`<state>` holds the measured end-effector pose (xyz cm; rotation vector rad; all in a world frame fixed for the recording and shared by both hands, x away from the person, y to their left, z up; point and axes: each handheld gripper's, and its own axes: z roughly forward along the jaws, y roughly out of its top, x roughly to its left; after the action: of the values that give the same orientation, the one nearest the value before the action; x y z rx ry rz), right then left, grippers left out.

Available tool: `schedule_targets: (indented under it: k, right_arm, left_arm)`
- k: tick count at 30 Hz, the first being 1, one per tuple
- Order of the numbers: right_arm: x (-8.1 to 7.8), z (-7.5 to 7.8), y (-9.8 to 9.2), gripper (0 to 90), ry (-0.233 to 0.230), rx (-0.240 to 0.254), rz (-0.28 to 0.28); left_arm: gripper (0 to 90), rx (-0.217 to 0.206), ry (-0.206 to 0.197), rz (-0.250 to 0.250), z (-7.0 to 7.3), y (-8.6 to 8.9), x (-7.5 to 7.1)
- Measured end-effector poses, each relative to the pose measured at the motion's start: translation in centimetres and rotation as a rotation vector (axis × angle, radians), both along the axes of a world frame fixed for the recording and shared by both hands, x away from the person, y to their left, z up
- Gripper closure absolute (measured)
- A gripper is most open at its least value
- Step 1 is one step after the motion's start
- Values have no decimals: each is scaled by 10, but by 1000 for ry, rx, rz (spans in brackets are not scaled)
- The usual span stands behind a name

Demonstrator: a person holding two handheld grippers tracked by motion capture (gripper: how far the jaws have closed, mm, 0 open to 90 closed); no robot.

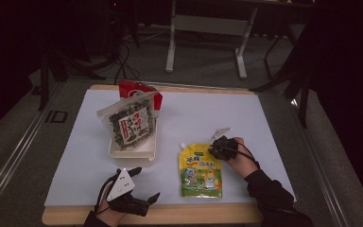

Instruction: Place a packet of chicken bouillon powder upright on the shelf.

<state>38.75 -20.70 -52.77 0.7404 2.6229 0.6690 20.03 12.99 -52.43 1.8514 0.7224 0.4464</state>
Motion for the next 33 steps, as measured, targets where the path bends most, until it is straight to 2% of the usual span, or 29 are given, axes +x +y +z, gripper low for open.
schedule_targets:
  k: [2, 3, 8, 10, 12, 13, 17, 20, 24, 26, 28, 33]
  right_arm:
    - [4, -1, -2, 469, 23, 32, -6]
    - [5, 0, -4, 415, 31, 46, -17]
    - [14, -6, -10, 212, 85, 90, -3]
    - [20, -9, -13, 133, 104, 109, -18]
    - [23, -11, -14, 114, 117, 117, -24]
    - [25, -12, -17, 117, 137, 141, -26]
    - [19, -7, -13, 317, 151, 126, 0]
    - [17, -4, -9, 406, 165, 112, -7]
    - [12, -3, -8, 529, 162, 117, -4]
    - [9, -2, -6, 658, 163, 118, 7]
    - [6, -2, -4, 824, 172, 125, 37]
    - [4, -2, -3, 863, 175, 134, 45]
  left_arm:
    - [11, 0, -2, 1, 0, 0, 0]
    - [11, -1, -2, 0, 0, 0, 0]
    - [11, -4, 1, 2, 0, 1, 1]
    - [11, 0, 0, 0, 0, 1, 0]
    - [11, 4, -2, -1, 0, 0, 0]
    - [11, 1, -1, -2, 0, 0, 0]
    - [11, 1, 1, -2, -1, 0, 1]
    - [11, 5, 0, -6, -1, 0, 0]
    - [11, 6, -1, -7, 0, -1, 0]
    - [11, 9, -1, -7, -1, -1, 0]
    - [11, 7, 1, -7, -1, -1, 0]
    - [11, 1, -2, -2, 0, 0, 1]
